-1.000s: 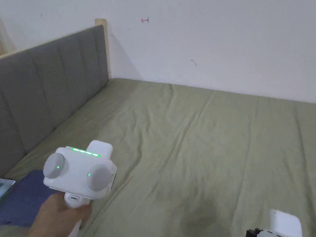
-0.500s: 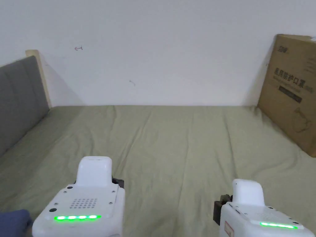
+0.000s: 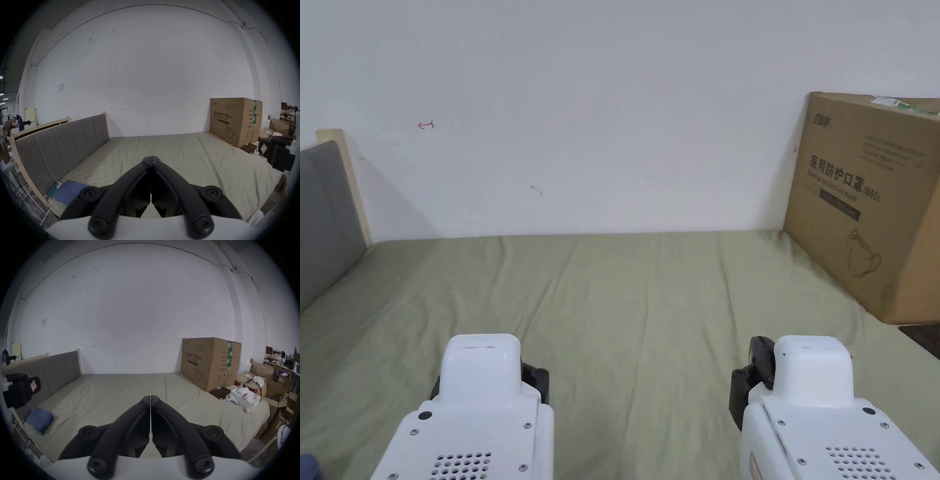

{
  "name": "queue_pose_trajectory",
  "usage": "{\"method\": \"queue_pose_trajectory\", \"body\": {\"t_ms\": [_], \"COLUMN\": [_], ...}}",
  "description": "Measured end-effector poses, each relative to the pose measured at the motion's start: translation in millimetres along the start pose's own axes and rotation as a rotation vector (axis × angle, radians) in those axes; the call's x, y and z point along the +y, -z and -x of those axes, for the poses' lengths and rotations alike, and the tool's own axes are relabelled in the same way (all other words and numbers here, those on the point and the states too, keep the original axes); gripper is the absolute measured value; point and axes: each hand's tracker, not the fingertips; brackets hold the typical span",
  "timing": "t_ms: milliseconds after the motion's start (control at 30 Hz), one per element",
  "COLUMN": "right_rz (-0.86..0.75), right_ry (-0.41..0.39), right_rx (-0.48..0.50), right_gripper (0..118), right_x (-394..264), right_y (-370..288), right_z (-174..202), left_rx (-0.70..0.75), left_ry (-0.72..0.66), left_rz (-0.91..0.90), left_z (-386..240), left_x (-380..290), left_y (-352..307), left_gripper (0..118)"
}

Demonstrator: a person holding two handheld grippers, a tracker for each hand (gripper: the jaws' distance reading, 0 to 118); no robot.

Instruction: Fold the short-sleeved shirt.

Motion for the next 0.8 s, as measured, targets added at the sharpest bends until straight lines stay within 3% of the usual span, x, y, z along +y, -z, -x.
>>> {"method": "queue_pose_trajectory", "body": {"t_ms": [300,367,400,467,533,567,600,667,800], "right_rz": [-0.003,-0.003,-0.005,-0.014,-0.021,-0.019,-0.017,-0.053,-0.065], "right_ry": [0.005,0.007,0.009,0.02,0.028,0.027,0.024,0.023,-0.004], "right_rx": [0.025,0.024,0.02,0.021,0.025,0.023,0.022,0.012,-0.007], "right_gripper": [2,5,13,39,90,107,113,113,117], "right_x": [5.2,5.8,6.6,8.1,10.0,11.6,12.1,11.5,11.3], "right_y": [-0.5,-0.3,0.0,0.2,0.2,1.5,1.7,-2.4,-0.5], "right_z": [6.2,7.1,7.2,6.2,5.3,5.3,5.6,6.6,5.9], "left_rx": [0.0,-0.01,-0.014,-0.012,-0.039,-0.045,-0.043,-0.047,-0.047], "left_ry": [-0.013,-0.017,-0.022,-0.033,-0.018,-0.008,-0.005,-0.017,-0.024], "left_rz": [-0.025,-0.039,-0.042,-0.045,-0.047,-0.043,-0.04,-0.038,-0.056], "left_z": [5.0,7.1,8.1,8.5,9.6,8.7,8.3,7.5,8.6], "left_x": [1.9,1.4,1.4,1.6,1.6,1.6,1.7,2.0,5.2], "left_y": [-1.2,-1.9,-1.9,-2.1,-1.3,-0.5,0.2,0.2,-0.6], "left_gripper": [0,0,3,19,46,64,87,107,109]}}
